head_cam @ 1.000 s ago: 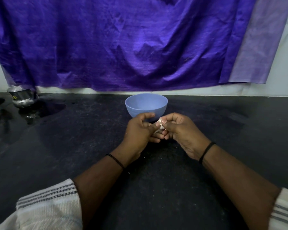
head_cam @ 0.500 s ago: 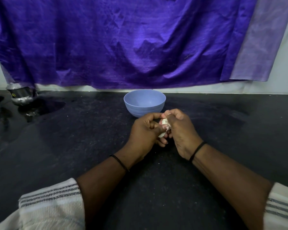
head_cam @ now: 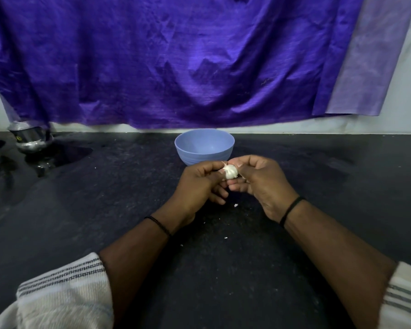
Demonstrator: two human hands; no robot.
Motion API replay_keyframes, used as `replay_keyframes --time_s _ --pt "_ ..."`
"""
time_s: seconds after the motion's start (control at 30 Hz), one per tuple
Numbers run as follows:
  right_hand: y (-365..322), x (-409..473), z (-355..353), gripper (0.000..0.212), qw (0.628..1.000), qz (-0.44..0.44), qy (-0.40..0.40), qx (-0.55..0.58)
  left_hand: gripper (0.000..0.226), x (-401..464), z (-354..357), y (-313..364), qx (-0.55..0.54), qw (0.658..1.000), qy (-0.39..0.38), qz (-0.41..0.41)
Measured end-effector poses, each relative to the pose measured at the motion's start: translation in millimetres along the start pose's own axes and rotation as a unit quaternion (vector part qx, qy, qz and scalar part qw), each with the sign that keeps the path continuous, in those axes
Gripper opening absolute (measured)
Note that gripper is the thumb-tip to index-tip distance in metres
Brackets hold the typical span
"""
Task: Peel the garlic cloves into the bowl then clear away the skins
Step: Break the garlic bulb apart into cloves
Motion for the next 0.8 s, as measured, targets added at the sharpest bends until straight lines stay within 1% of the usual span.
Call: replay_keyframes --time_s 0.07,0.2,0.27,0.37,0.4,0.47,0.53,0.6,0.7,0.8 --pt "-3 -1 -2 0.011 1.000 -0.007 0.001 -0.007 0.016 0 1 0 -0.002 1.000 0.001 -0.006" --pt "-5 -3 -2 0.011 0.999 -0.014 0.000 -0.051 0.011 -1 -2 -3 0.038 0.999 0.011 0.006" --pt "-4 -3 -2 0.014 0.995 -0.031 0.006 -0.092 0.012 -1 -4 -3 0.034 0.999 0.021 0.004" --pt "-5 0 -7 0.028 0.989 -0.058 0.033 -0.131 0.012 0 -5 -2 0.021 1.000 0.021 -0.002" --pt "-6 1 -9 0.027 0.986 -0.068 0.042 -0.144 0.012 0 -5 -1 0.021 1.000 0.020 -0.002" --pt "-7 2 -12 0.016 0.981 -0.086 0.046 -0.166 0.013 1 -6 -1 0.021 0.999 0.026 -0.001" --pt "-7 0 -12 0.015 0.981 -0.093 0.038 -0.166 0.014 1 -7 0 0.019 0.999 0.035 0.001" --pt "-8 -1 -10 0.007 0.983 -0.089 0.026 -0.159 0.016 1 -8 1 0.022 0.999 0.040 0.006" --pt "-7 -5 -5 0.014 0.992 -0.035 -0.027 -0.116 0.020 0 -7 1 0.032 0.999 0.035 0.020" --pt "-6 -6 -5 0.018 0.993 -0.028 -0.038 -0.104 0.021 0 -6 0 0.030 0.999 0.030 0.023"
Point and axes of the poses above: each hand's wrist, its own x-axis towards the middle knuckle, its own z-axis out of the palm, y = z × x, the point moved 4 cm from there along x, towards the middle knuckle, and after that the axes turned 2 degrees about -z, right-handed, at the moved point
